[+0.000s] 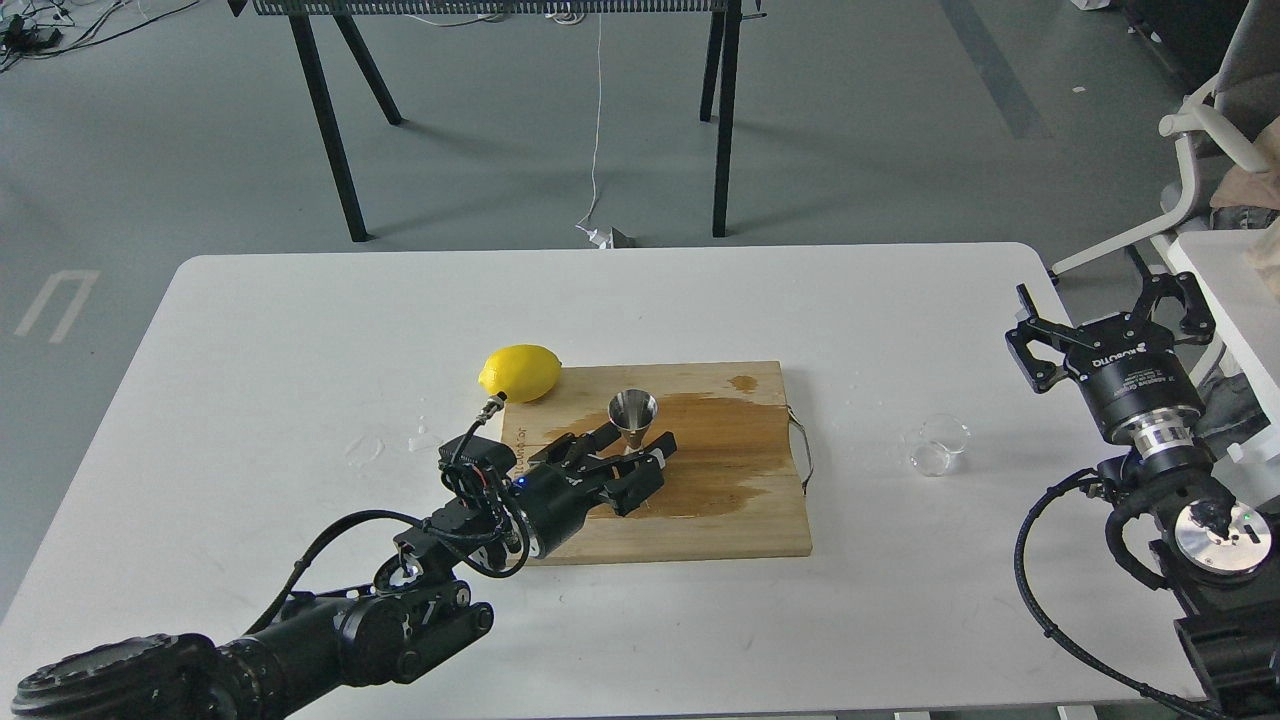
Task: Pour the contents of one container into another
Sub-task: 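Turn the jigger upright and lower it onto the board, then open the left gripper and withdraw it from the jigger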
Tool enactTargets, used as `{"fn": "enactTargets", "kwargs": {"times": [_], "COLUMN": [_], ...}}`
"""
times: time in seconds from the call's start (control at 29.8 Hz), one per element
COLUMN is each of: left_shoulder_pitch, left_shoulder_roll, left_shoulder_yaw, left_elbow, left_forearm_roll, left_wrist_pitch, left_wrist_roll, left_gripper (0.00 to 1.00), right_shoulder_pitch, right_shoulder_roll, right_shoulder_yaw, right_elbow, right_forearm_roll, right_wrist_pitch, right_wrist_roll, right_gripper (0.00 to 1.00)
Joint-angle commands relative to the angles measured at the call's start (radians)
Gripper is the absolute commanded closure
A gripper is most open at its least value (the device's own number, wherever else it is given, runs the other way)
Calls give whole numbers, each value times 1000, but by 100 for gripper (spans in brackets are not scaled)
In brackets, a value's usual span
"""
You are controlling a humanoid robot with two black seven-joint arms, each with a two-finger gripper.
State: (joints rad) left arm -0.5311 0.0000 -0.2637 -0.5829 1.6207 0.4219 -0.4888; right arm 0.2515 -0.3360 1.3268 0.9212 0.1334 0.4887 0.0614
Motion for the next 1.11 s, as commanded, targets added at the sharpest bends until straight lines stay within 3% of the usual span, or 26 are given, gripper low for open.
{"fn": "enactTargets", "kwargs": {"times": [0.0,1.07], "left_shoulder_pitch": [0,14], "left_shoulder_roll": [5,38], "left_shoulder_yaw": [1,5], "left_elbow": [0,-12], "left_forearm_roll": [-1,-1], "left_wrist_pitch": [0,0], "left_wrist_roll": [0,0], "left_gripper": [13,13], "right_shoulder_pitch": [0,0], "right_shoulder_roll": [0,0], "right_shoulder_yaw": [0,2], "right_elbow": [-1,-1], "right_forearm_roll": [0,0], "right_wrist_pitch": [0,0], "right_wrist_roll": [0,0], "right_gripper": [1,1]}}
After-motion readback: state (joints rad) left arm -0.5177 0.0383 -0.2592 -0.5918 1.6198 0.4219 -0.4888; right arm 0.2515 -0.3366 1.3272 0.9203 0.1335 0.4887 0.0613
